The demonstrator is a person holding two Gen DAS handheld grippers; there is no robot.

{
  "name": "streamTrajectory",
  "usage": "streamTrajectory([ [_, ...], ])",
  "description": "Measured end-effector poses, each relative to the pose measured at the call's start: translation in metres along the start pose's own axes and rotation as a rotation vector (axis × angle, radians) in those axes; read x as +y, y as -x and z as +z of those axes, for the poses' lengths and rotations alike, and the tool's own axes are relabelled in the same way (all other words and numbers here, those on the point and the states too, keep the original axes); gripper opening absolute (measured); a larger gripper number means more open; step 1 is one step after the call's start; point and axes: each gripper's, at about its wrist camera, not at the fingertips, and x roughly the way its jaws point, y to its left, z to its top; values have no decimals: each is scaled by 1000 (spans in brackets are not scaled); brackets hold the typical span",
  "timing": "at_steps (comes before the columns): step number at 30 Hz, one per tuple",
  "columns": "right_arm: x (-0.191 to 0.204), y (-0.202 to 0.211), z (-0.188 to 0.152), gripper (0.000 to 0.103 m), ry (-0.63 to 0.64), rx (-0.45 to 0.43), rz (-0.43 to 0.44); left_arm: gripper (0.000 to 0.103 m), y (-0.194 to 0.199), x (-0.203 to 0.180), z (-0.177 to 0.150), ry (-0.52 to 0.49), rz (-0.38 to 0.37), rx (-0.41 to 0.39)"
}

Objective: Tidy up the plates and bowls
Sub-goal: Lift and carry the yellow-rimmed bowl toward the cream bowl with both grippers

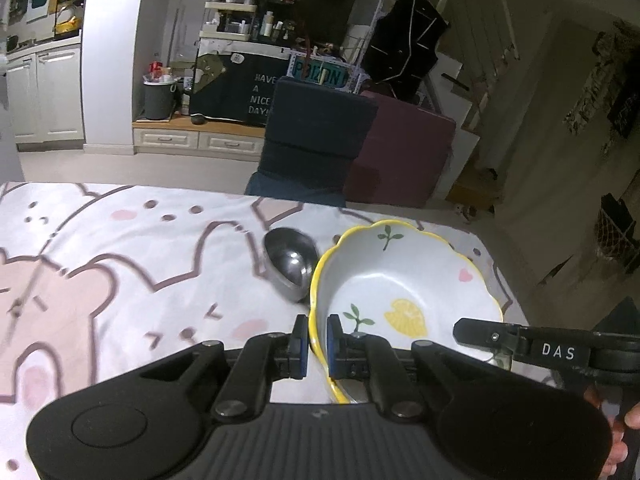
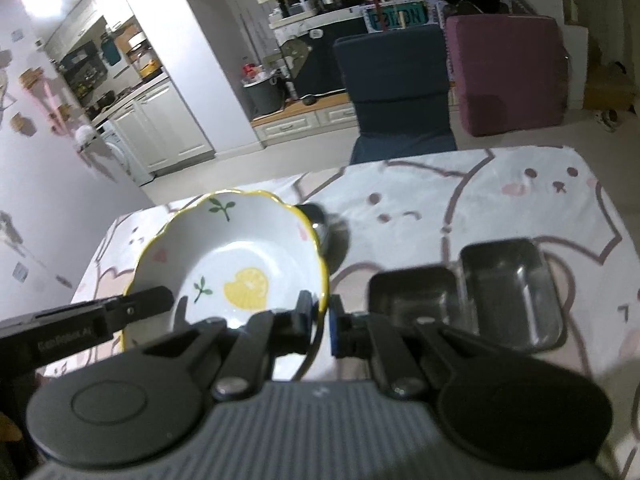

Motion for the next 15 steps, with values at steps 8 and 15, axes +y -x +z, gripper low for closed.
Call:
streamTrajectory([
  [8,42,3,-48,10,20,41,60,9,46,39,-41,-4,49,6],
  [15,82,-5,-90,11,49,101,93,9,68,77,-75,41,73,19],
])
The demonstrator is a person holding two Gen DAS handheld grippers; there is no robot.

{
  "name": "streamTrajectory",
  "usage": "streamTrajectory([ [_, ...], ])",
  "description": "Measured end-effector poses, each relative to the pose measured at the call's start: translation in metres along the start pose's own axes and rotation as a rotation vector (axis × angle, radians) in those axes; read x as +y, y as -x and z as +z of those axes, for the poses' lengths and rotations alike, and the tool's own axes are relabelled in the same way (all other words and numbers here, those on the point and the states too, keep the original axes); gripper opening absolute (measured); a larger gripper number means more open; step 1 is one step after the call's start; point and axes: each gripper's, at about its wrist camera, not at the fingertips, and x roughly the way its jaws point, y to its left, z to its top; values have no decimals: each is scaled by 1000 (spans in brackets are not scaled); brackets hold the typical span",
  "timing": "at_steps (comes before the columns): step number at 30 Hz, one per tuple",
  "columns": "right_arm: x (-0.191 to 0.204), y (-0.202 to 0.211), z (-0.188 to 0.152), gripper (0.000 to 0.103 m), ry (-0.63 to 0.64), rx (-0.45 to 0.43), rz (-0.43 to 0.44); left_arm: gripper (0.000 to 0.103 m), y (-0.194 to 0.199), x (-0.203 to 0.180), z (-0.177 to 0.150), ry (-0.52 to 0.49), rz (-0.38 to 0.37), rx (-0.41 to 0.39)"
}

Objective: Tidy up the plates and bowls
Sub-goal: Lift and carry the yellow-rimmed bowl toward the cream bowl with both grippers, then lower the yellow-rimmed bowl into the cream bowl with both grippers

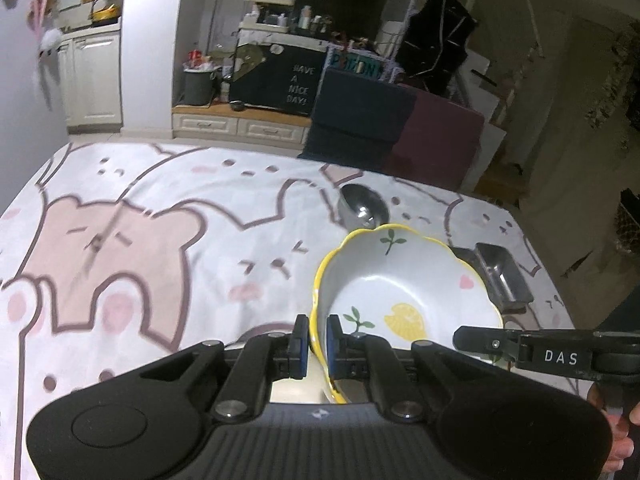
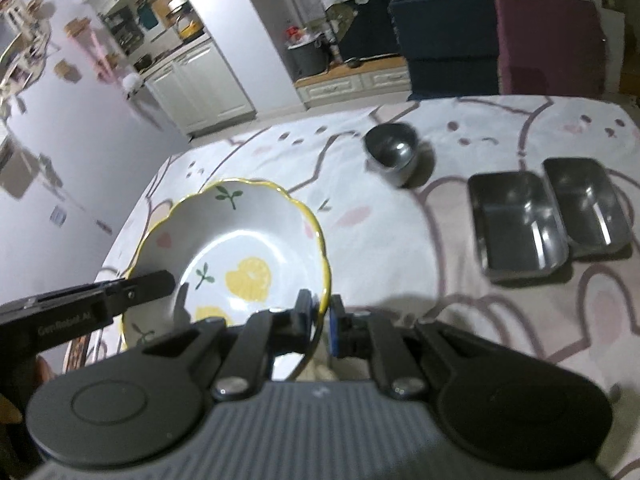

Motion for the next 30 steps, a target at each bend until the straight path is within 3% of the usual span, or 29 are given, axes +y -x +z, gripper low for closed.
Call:
streamTrajectory([
  [9,19,-24,-28,11,15,75,25,9,3,35,-36,32,13,38],
  [30,32,-45,-49,12,47,197,14,9,-18,56,-60,33,24,115],
])
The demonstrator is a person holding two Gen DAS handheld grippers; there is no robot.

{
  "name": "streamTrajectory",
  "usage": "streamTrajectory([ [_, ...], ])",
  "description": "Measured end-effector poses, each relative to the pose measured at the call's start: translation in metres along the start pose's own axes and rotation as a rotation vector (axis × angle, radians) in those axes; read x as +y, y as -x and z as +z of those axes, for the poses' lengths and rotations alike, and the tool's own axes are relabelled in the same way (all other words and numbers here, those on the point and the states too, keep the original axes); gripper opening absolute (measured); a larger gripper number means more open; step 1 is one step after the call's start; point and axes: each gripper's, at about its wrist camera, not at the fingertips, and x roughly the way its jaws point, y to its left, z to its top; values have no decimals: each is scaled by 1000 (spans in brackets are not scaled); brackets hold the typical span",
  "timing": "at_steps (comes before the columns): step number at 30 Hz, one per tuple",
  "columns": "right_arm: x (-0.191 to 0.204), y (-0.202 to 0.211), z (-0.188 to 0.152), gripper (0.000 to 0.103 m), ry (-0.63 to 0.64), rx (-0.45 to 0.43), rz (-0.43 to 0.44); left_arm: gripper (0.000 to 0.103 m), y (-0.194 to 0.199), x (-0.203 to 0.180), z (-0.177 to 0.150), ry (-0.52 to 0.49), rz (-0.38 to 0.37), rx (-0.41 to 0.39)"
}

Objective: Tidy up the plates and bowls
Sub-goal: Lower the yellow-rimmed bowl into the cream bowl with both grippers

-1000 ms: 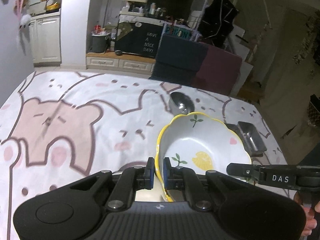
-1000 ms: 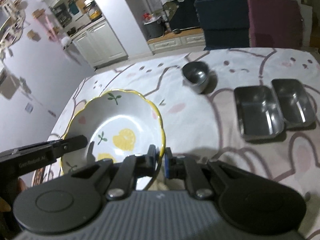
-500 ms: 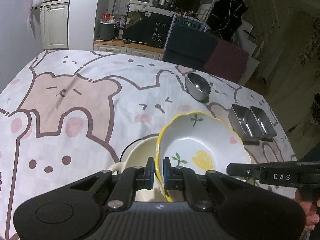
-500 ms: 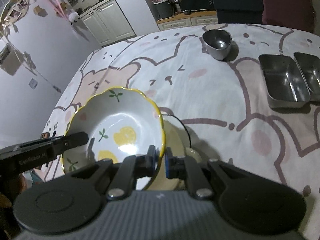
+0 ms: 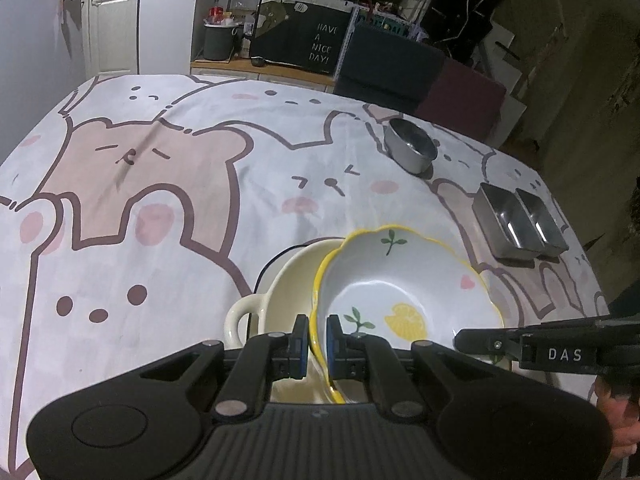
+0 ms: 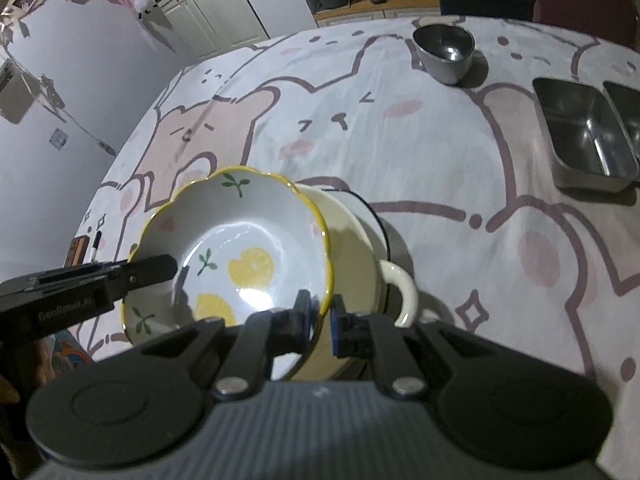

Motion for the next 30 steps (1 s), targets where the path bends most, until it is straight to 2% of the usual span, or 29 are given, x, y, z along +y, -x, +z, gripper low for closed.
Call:
streamTrajectory([
  [7,2,-12,1,12,-12,45,-7,9,-11,5,0,6,11,33],
  [22,5,-24,5,12,-4,68,-65,9,-36,7,-1,4,26,91],
  [30,13,-29,7,12,18,72,-92,10,-43,14,-1,35,25,109],
])
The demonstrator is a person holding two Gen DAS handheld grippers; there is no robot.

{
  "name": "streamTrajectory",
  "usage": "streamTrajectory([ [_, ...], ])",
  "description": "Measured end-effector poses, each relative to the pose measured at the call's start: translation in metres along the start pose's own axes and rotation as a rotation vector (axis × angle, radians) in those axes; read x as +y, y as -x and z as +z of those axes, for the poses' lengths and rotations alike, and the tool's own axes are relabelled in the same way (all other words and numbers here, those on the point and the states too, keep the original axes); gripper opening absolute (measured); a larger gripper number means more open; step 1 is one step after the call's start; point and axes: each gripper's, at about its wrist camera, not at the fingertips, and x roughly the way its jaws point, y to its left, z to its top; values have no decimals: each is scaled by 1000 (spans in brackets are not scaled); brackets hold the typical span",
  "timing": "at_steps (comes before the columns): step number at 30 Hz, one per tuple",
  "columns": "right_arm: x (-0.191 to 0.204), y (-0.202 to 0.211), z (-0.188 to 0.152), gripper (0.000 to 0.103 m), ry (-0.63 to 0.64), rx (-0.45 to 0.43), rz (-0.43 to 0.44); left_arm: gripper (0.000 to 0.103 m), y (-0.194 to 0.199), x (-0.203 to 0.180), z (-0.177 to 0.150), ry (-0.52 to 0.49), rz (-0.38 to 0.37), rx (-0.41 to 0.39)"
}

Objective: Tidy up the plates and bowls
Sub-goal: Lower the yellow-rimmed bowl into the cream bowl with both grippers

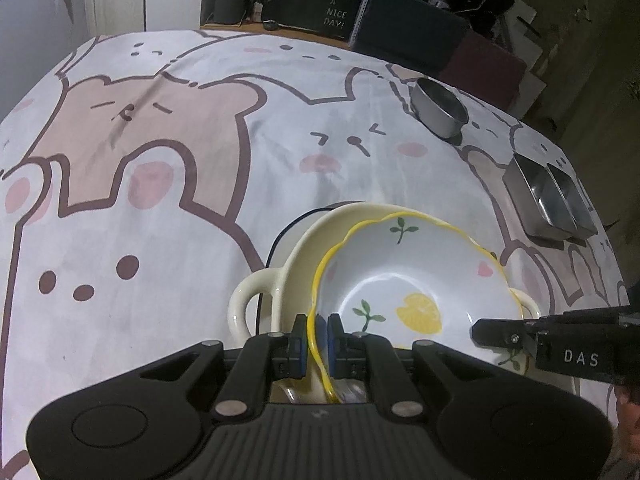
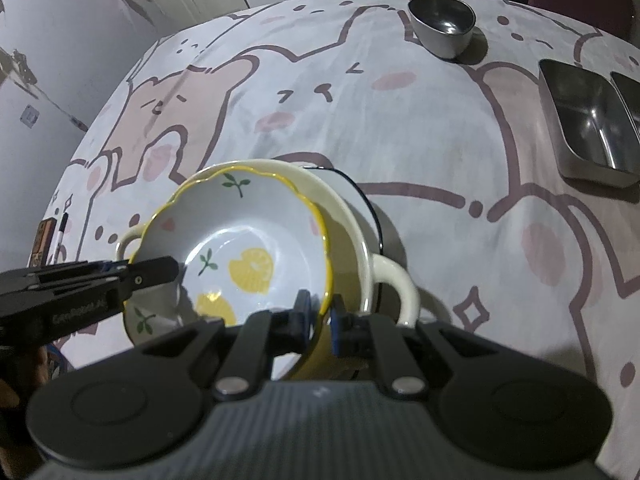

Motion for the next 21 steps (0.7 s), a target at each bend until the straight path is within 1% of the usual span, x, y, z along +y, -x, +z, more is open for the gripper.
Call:
streamTrajectory([
  [9,6,-1,0,12,15,2,-22,11,-5,1,1,-3,3,0],
  [16,10,2,-2,12,33,-4,-44,13,-7,-7,-1,-59,21,1],
  [21,12,3,-2,12,38,-7,-45,13,-7,-8,-2,-75,26,5],
])
